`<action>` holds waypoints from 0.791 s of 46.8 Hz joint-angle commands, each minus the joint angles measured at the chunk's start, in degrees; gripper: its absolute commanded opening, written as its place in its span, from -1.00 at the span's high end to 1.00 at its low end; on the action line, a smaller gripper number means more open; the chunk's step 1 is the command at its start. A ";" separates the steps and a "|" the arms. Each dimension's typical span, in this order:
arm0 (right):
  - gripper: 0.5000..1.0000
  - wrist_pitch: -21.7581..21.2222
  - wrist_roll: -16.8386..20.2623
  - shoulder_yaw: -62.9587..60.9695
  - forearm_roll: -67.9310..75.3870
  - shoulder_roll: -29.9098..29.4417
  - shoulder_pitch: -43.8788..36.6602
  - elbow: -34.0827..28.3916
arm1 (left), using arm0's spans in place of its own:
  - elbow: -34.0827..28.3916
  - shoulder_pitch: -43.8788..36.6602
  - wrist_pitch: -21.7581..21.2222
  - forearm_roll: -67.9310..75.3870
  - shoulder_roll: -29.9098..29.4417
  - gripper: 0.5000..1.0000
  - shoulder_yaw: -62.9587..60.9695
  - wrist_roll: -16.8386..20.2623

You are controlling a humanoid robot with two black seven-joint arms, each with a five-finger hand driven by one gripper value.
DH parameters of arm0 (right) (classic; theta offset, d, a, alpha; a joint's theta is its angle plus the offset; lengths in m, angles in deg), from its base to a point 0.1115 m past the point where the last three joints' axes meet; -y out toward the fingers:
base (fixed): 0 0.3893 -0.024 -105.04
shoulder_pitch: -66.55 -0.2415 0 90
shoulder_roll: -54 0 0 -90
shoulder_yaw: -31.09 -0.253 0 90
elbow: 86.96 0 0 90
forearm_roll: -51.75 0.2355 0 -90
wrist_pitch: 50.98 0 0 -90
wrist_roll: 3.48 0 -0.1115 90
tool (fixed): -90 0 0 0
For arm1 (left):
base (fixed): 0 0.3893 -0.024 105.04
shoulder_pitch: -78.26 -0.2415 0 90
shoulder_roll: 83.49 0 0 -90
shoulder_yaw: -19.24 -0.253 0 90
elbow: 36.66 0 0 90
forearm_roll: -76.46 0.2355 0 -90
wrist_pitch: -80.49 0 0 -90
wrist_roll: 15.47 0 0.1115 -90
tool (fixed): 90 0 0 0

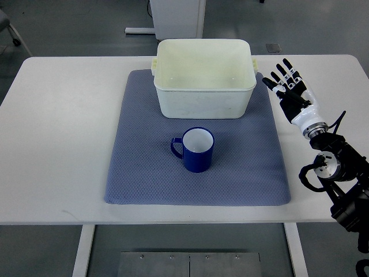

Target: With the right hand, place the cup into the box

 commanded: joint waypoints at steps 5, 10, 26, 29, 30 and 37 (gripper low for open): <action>-1.00 0.00 0.07 0.00 0.00 0.00 0.00 -0.15 | 0.03 0.00 0.00 0.00 0.00 -1.00 0.02 -0.01; -1.00 0.00 0.07 0.00 0.00 0.00 -0.09 -0.15 | 0.03 0.00 0.00 0.00 0.00 -1.00 0.02 -0.01; -1.00 -0.26 0.16 0.00 0.00 -0.09 -0.09 -0.07 | 0.03 0.00 0.00 0.00 0.00 -1.00 0.02 -0.01; -1.00 -0.53 0.16 0.00 0.00 0.00 -0.09 -0.07 | 0.03 0.00 0.00 0.00 0.00 -1.00 0.02 -0.01; -1.00 -0.53 0.16 0.00 0.00 0.00 -0.09 -0.07 | 0.03 0.00 0.00 0.00 0.00 -1.00 0.02 0.07; -1.00 -0.62 0.07 0.08 0.00 0.08 -0.09 -0.15 | 0.03 0.00 0.00 0.00 0.00 -1.00 -0.16 -0.01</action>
